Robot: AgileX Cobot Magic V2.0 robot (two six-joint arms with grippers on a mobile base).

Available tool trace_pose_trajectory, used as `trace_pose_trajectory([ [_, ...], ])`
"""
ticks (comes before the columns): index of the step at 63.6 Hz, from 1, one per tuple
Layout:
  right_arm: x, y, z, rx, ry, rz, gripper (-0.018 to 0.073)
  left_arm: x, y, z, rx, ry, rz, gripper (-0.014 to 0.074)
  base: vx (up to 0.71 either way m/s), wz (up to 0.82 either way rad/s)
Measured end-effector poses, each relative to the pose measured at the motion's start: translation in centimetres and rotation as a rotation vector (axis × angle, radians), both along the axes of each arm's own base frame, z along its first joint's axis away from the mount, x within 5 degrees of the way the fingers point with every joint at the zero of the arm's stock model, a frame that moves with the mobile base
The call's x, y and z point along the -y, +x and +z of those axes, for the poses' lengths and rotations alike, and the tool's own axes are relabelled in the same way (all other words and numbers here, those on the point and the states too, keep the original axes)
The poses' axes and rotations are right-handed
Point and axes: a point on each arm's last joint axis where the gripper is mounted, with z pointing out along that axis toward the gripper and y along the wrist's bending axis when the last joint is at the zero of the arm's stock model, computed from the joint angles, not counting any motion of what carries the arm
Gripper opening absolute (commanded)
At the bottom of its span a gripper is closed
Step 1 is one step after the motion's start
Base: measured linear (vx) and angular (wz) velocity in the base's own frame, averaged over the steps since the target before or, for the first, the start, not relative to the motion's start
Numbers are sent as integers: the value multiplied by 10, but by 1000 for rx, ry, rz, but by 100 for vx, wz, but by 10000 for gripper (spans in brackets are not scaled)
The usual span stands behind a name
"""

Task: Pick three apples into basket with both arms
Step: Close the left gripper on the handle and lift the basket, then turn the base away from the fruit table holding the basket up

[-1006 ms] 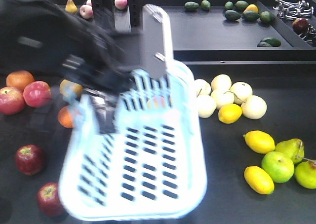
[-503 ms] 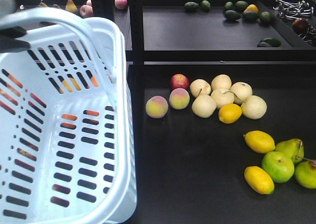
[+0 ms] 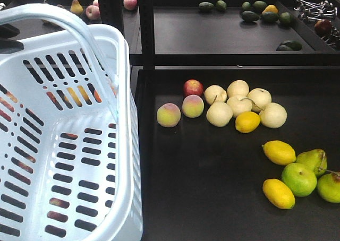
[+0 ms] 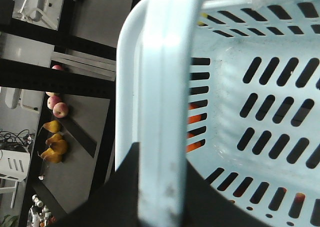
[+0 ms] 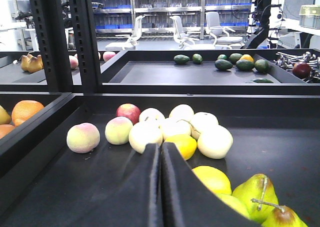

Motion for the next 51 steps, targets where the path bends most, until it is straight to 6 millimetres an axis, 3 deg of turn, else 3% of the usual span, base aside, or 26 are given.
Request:
trace_pose_trajectory([
  [51, 0, 0, 0, 0, 0, 0, -8, 0, 0, 0, 0, 0, 0, -6, 0, 0],
])
